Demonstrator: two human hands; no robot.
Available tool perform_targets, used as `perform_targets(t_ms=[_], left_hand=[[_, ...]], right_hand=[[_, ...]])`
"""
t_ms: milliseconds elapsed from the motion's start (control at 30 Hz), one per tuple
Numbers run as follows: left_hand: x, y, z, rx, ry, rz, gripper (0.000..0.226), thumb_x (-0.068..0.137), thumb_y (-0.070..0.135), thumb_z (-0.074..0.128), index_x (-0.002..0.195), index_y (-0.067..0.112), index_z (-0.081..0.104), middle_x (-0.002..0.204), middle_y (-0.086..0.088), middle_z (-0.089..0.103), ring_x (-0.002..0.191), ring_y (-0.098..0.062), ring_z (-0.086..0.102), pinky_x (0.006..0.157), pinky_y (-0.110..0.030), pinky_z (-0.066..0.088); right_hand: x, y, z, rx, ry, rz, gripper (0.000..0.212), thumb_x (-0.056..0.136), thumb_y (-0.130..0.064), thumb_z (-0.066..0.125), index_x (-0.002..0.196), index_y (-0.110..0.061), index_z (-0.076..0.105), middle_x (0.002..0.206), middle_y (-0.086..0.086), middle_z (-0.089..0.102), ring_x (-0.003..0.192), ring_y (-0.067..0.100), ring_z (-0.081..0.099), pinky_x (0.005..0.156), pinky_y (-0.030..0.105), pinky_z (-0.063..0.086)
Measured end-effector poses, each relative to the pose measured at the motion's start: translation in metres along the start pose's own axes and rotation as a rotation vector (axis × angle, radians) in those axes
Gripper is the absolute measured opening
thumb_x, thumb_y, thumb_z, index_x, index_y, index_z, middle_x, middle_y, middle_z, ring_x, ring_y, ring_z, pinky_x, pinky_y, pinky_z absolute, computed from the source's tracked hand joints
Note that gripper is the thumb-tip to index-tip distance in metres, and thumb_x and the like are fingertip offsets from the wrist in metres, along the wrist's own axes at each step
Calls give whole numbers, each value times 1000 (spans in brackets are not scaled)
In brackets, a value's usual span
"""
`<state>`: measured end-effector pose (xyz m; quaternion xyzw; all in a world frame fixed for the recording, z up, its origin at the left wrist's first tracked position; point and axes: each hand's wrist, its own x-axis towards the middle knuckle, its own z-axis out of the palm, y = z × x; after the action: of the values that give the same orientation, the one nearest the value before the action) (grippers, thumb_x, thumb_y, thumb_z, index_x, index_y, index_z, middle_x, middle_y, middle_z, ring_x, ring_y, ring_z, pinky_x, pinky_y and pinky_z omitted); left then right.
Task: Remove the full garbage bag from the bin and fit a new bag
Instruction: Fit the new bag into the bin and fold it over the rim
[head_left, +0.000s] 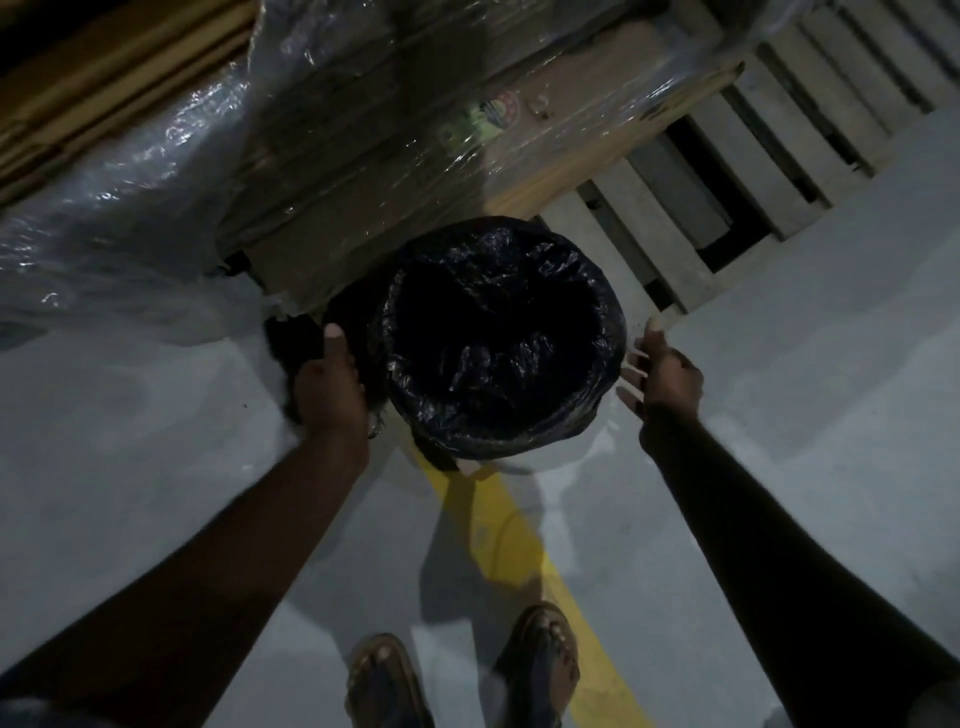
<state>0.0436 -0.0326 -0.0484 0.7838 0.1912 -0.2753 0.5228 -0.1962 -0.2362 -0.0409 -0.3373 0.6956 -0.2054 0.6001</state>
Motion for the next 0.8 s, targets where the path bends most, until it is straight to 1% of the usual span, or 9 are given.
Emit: perform_targets(t_ms=[33,100,200,300,433,500,567,667,800], left_hand=[[-13,-5,-4,-10,-11,21,51,96,62,61,75,16,65,72,-5,64,65,-22,59,76,-38,50],[-37,-19,-8,-36,-145,-20,45,93,62,67,81,18,70,74,0,66,68,-16,61,75,-36,51],[-61,-38,-9,-176,-408,-206,52,90,61,69,128,26,73,120,1,78,110,-19,73,89,-38,58],[-73,-48,-3,-421,-434,-368,51,98,51,64,143,26,64,137,-2,71,125,-22,67,97,-38,56],[-75,-50,1,-578,-435,-412,50,100,47,64,142,21,65,138,-4,72,128,-24,67,103,-42,55],[-73,-51,2,-588,-493,-402,50,100,43,65,142,18,65,137,-7,72,128,-25,68,110,-44,53],[-70,-52,3,-581,-564,-392,45,101,34,64,142,14,64,139,-9,71,131,-25,67,111,-43,54],[-66,-56,5,-568,-620,-358,30,102,19,64,130,13,71,132,-9,75,124,-24,71,96,-37,63],[-65,-61,5,-538,-627,-348,23,102,12,63,105,18,85,116,-5,81,106,-18,78,80,-31,65]], right_hand=[[-11,4,-5,0,-26,15,58,97,-59,62,130,-12,64,124,8,70,108,24,70,88,40,62],[-32,14,-11,-4,-142,67,63,88,-63,68,127,-14,63,122,9,71,108,27,73,85,42,64],[-55,28,-11,75,-318,198,71,83,-62,69,133,-13,59,129,14,69,115,31,71,93,44,61],[-60,44,-5,281,-386,322,65,92,-59,65,139,-15,58,136,14,68,125,32,66,111,47,51],[-64,56,1,588,-386,450,46,100,-50,58,117,-7,60,121,13,68,124,22,61,123,39,37],[-64,60,1,708,-385,506,37,99,-49,61,110,-13,61,123,7,75,129,19,61,118,35,41],[-64,65,1,751,-409,518,44,95,-50,65,117,-12,68,127,7,75,127,24,66,109,37,50],[-65,73,3,705,-445,462,61,91,-60,68,130,-12,69,124,10,76,112,31,75,95,41,59],[-68,78,8,540,-505,361,64,90,-65,62,133,-17,67,133,11,72,122,33,70,102,45,58]])
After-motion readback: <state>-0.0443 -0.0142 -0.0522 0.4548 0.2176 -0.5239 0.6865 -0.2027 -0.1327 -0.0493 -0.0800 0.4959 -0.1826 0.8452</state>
